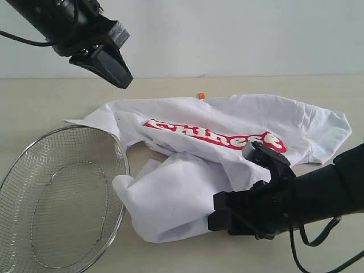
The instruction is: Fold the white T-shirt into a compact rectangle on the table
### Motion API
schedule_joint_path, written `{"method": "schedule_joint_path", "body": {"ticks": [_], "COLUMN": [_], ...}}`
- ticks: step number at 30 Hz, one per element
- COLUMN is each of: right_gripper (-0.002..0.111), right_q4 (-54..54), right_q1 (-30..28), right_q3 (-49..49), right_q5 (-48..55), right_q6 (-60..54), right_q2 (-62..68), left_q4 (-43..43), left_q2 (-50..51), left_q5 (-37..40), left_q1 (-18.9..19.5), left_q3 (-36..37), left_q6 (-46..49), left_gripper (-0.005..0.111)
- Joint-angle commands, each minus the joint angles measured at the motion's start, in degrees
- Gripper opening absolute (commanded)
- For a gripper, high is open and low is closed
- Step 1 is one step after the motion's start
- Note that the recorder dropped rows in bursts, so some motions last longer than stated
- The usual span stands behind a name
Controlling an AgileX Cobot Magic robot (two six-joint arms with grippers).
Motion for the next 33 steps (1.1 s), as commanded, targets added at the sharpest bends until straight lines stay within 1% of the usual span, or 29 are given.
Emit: {"method": "schedule_joint_path", "body": {"ticks": [1,5,10,15,24,26,27,28,29,30,31,32,33], "right_gripper": [0.045,0.045,0.045,0.045,0.044,0.038,0.033,0.021,0.016,0.008,0.005,-0.001,0.000], "right_q4": [-0.44,-0.44,-0.11,-0.11,-0.11,-0.11,-0.11,-0.11,-0.11,-0.11,-0.11,-0.11,-0.11], "right_q1": [0.21,0.21,0.36,2.23,2.24,2.24,2.24,2.24,2.24,2.24,2.24,2.24,2.24], "right_q3": [0.28,0.28,0.28,0.28,0.28,0.28,0.28,0.28,0.28,0.28,0.28,0.28,0.28], "right_q5": [-2.89,-4.96,-2.24,-3.49,-3.65,-3.65,-3.65,-3.65,-3.78,-3.86,-3.86,-3.86,-3.86], "right_q6": [-1.27,-2.04,-2.14,-2.14,-1.97,-1.97,-1.97,-1.86,-1.86,-1.86,-1.86,-1.99,-1.99], "right_q2": [0.06,0.06,0.06,0.06,0.06,0.06,0.06,0.06,0.06,0.06,0.06,0.06,0.06], "left_q4": [-0.82,-0.82,-0.82,-0.82,-0.82,-0.82,-0.82,-0.82,-0.82,-0.82,-0.82,-0.82,-0.82], "left_q2": [-0.49,-0.49,-0.49,-0.49,-0.49,-0.49,-0.49,-0.49,-0.49,-0.49,-0.49,-0.49,-0.49], "left_q5": [0.09,0.09,0.09,0.09,0.09,0.09,0.09,0.09,0.09,0.09,0.09,0.09,0.09], "left_q1": [-0.10,-0.10,-0.10,-0.10,-0.10,-0.10,-0.10,-0.10,-0.10,-0.10,-0.10,-0.10,-0.10], "left_q3": [0.24,0.24,0.24,0.24,0.24,0.24,0.24,0.24,0.24,0.24,0.24,0.24,0.24], "left_q6": [0.15,0.15,0.15,0.15,0.15,0.15,0.15,0.15,0.15,0.15,0.15,0.15,0.15], "left_gripper": [0.005,0.005,0.005,0.005,0.005,0.005,0.005,0.005,0.005,0.005,0.005,0.005,0.005]}}
